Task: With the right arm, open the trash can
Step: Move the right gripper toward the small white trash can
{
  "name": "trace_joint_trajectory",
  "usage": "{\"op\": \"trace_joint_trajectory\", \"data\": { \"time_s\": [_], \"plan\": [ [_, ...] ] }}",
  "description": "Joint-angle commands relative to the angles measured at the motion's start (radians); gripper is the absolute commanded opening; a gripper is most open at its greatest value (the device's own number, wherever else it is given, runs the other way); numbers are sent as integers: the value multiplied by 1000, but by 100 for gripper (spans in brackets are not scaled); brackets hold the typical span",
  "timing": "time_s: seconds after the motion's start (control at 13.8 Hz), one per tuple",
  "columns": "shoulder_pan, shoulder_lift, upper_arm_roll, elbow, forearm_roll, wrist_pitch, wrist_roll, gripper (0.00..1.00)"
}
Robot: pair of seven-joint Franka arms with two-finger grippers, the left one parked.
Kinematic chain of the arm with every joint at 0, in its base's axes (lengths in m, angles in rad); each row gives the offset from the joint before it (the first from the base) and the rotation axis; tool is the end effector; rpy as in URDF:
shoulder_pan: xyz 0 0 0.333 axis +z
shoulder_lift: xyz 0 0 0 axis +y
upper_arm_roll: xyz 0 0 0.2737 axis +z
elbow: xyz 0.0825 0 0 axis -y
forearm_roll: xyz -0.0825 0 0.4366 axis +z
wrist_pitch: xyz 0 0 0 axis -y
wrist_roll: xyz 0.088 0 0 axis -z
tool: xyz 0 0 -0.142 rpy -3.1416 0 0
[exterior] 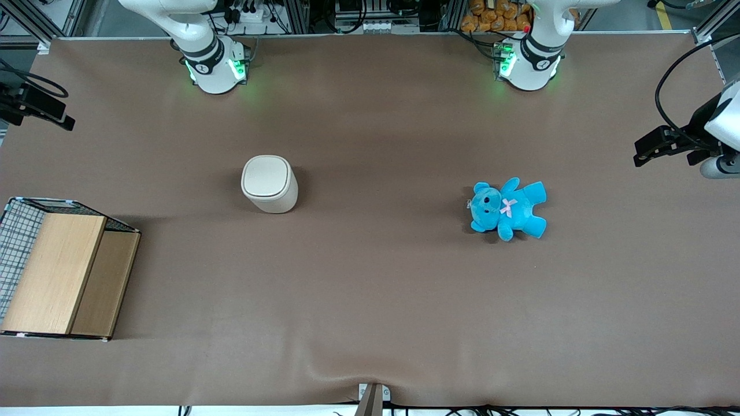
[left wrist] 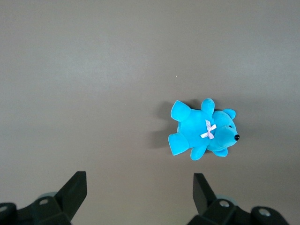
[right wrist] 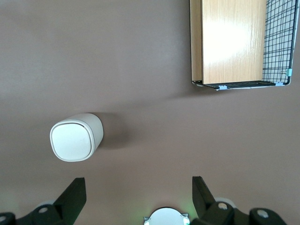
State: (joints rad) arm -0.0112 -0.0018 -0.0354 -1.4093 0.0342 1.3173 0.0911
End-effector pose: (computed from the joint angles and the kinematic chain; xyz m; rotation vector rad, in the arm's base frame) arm 0.5739 -0.0213 0.6100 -3.1003 0.2028 0.1413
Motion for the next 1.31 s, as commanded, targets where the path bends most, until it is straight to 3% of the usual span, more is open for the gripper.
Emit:
{"op": "trace_joint_trajectory", "data": {
  "time_s": [0.0,0.22,0.51,0.58,0.65,0.73,0.8,0.87,1.24],
  "plan": [
    [3,-6,6,13,-16,-26,18,100],
    [35,20,23,18,-7,-64,16,100],
    [202,103,23,-11,16,-96,79,100],
    [235,120,23,-29,39,-89,123,83],
    [259,129,23,-51,70,-72,159,54],
    [275,135,23,-78,78,-49,189,31],
    [302,135,23,-123,78,-14,200,13],
    [318,134,23,-169,78,29,202,3],
    [367,147,23,-416,81,331,225,0]
  ]
}}
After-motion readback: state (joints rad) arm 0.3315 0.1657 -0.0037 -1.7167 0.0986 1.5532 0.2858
